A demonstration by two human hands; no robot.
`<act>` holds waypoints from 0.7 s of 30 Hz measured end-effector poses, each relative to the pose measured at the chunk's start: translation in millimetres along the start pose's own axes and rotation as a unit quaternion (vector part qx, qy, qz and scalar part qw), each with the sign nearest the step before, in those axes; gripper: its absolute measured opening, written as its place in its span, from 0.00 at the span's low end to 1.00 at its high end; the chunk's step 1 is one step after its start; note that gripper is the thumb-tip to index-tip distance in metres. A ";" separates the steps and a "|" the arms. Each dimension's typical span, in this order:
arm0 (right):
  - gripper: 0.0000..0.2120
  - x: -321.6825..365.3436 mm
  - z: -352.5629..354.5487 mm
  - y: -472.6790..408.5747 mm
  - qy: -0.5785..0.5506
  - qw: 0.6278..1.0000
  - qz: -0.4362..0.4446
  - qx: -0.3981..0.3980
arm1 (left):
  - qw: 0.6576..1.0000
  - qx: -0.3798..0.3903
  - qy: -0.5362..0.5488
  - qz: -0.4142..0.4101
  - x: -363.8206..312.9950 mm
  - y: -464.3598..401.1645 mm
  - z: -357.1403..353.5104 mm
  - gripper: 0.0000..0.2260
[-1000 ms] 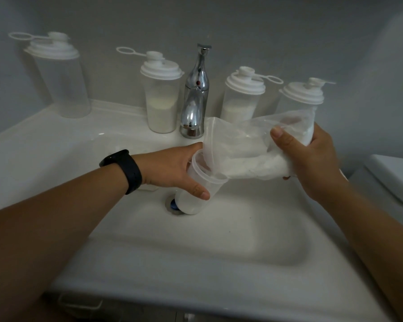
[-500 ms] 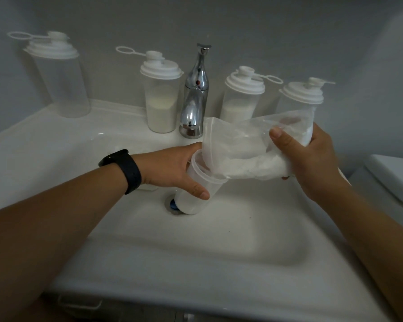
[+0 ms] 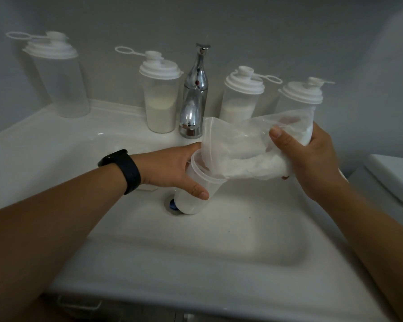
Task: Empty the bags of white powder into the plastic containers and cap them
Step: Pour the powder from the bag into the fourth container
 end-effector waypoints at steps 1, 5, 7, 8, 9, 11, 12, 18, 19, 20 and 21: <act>0.09 0.5 -0.3 0.1 0.001 1.000 0.001 0.001 | 1.000 0.000 -0.001 0.000 0.0 0.0 -0.1 0.41; 0.07 -1.1 0.3 0.0 0.007 1.000 0.001 0.001 | 1.000 0.000 -0.004 0.002 -0.3 0.2 0.1 0.42; 0.06 -1.7 1.0 -0.5 0.003 1.000 0.002 -0.003 | 1.000 -0.003 -0.002 0.003 0.1 0.4 0.4 0.41; 0.06 -1.6 0.8 -0.5 -0.002 1.000 0.001 -0.002 | 1.000 -0.002 -0.002 0.004 0.3 0.5 0.3 0.42; 0.07 -1.7 0.2 -0.4 -0.006 1.000 -0.001 0.000 | 1.000 -0.001 -0.001 0.004 0.6 0.5 0.0 0.42; 0.08 -2.2 -0.4 0.0 -0.012 1.000 0.000 0.001 | 1.000 0.000 0.000 0.005 0.1 0.7 -0.1 0.42; 0.08 -2.0 0.0 0.1 -0.012 1.000 0.001 -0.002 | 1.000 -0.001 0.000 0.005 -0.5 0.9 -0.1 0.42; 0.09 0.0 0.0 0.9 -0.021 1.000 0.011 -0.012 | 1.000 -0.004 0.010 0.007 -0.3 0.9 -0.2 0.38; 0.09 -0.2 -0.1 0.9 -0.026 1.000 0.011 -0.011 | 1.000 -0.004 0.010 0.008 -0.2 1.0 -0.4 0.37; 0.09 -0.4 -0.5 0.9 -0.029 1.000 0.009 -0.008 | 1.000 -0.003 0.010 0.009 -0.3 1.4 -0.6 0.37; 0.09 -1.3 -0.8 0.6 -0.030 1.000 0.005 -0.006 | 1.000 -0.002 0.011 0.009 -0.3 1.7 -0.6 0.37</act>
Point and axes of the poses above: each hand's wrist, its own y-axis away from the middle knuckle, its own z-axis out of the back of the hand, x = y × z, the point moved 5 cm from there along -y, towards the middle knuckle, and after that the axes turned 15 degrees about z, right-handed, at the moved point
